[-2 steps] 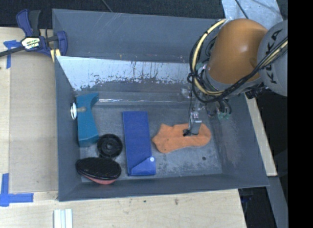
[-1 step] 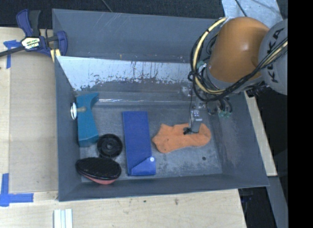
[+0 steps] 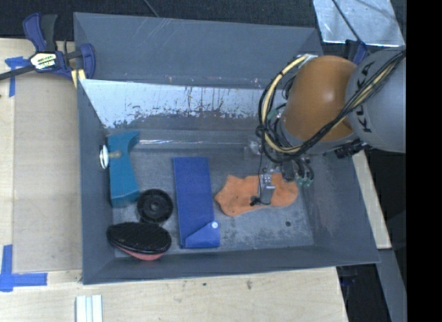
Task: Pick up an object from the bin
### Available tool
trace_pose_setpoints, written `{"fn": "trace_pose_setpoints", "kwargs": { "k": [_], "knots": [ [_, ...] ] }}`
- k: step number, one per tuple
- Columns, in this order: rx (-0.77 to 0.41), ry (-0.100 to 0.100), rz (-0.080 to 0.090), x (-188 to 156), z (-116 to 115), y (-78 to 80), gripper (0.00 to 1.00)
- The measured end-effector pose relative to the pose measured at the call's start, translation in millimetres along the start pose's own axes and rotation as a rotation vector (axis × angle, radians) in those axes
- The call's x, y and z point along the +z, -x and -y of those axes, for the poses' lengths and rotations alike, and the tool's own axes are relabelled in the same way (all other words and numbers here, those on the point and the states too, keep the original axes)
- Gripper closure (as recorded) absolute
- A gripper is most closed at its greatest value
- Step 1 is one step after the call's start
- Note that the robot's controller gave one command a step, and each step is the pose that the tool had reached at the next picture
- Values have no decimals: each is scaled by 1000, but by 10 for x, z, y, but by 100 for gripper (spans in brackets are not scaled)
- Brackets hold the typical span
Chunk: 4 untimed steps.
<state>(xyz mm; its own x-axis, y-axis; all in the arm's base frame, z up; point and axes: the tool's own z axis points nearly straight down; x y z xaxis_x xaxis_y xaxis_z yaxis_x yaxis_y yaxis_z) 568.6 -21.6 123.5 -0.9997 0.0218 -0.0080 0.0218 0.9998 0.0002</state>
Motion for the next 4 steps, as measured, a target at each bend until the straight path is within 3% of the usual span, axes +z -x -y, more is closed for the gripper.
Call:
{"fn": "trace_pose_setpoints", "kwargs": {
  "k": [1, 2, 3, 4],
  "knots": [
    [7, 0, -9, 182, 24, -81, 0],
    [49, 0, -2, 119, 111, 53, 0],
    [51, -1, -4, 503, 108, -3, 0],
    [106, 0, -1, 524, 187, 0, 100]
  ]
}}
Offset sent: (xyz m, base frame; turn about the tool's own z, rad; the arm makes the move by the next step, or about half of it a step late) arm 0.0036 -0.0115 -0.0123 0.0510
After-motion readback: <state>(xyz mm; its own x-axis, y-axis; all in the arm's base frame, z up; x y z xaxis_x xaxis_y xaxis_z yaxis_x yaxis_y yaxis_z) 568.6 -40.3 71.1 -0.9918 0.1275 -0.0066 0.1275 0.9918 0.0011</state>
